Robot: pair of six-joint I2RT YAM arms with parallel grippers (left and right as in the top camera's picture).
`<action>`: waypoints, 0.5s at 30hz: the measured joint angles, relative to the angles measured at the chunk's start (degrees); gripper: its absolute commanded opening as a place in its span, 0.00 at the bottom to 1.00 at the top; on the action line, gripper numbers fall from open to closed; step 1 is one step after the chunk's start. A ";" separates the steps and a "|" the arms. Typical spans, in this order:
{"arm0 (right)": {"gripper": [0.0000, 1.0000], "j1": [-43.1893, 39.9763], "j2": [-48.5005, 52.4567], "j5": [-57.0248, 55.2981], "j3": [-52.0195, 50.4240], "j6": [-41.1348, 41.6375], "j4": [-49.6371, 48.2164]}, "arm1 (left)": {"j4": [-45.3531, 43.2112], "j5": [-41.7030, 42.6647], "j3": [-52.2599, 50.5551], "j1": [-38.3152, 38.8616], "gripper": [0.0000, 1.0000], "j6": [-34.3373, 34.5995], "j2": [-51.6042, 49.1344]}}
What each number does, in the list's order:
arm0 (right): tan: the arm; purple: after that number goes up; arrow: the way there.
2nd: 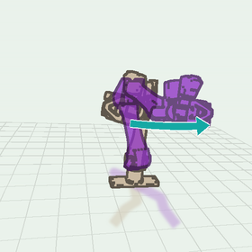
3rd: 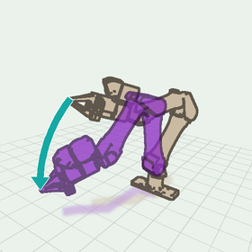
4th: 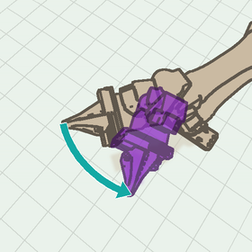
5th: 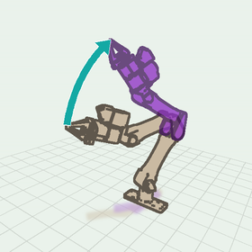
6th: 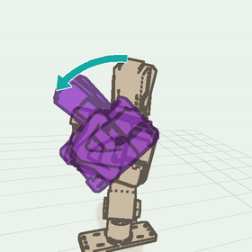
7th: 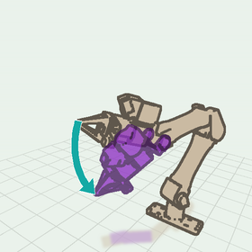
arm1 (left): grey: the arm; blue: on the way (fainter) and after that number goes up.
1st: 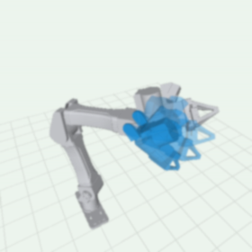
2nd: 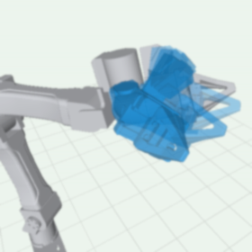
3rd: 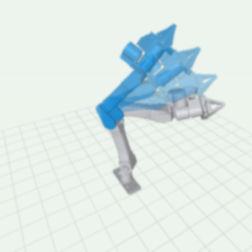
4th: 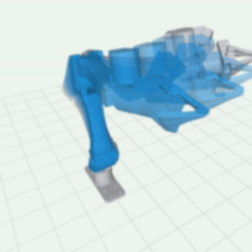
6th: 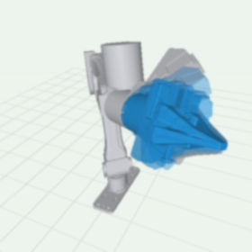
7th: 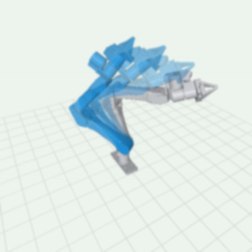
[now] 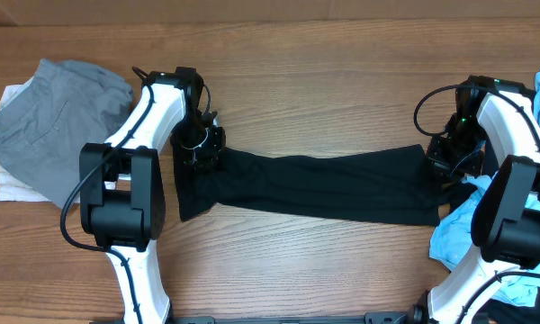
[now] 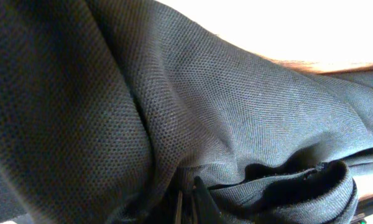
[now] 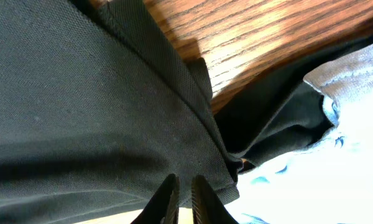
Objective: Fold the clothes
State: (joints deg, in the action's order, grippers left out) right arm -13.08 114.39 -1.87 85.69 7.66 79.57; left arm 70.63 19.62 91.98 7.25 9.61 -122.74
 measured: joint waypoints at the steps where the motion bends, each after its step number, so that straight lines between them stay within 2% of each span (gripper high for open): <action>1: 0.12 0.00 0.00 -0.02 0.00 0.00 0.00 | 0.04 0.00 0.00 0.00 0.04 0.42 0.00; 5: 0.14 0.00 0.00 0.00 0.00 0.00 0.09 | 1.40 -0.24 0.00 0.00 0.04 1.22 0.00; 8: 0.27 0.00 0.00 0.00 0.00 0.13 0.11 | 2.99 -2.25 0.00 0.00 0.09 2.75 0.00; 10: 0.45 -0.04 0.00 0.07 0.00 0.37 -0.09 | 4.00 -4.57 0.02 0.00 0.22 4.00 0.00; 12: 0.59 -0.17 0.00 0.17 0.00 -0.09 -0.09 | 5.05 -6.64 0.02 0.00 0.26 5.49 0.00; 14: 0.66 -0.68 0.00 0.66 0.00 -0.31 -0.20 | 5.38 -8.07 0.02 0.00 0.27 6.58 0.00; 15: 0.66 -0.98 0.00 0.96 0.00 -0.87 -0.33 | 5.44 -8.59 0.04 0.00 0.27 6.95 0.00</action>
State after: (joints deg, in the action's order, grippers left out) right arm -14.06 114.39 -0.91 85.69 6.79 79.24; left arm 76.07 11.03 92.03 7.25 16.56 -122.74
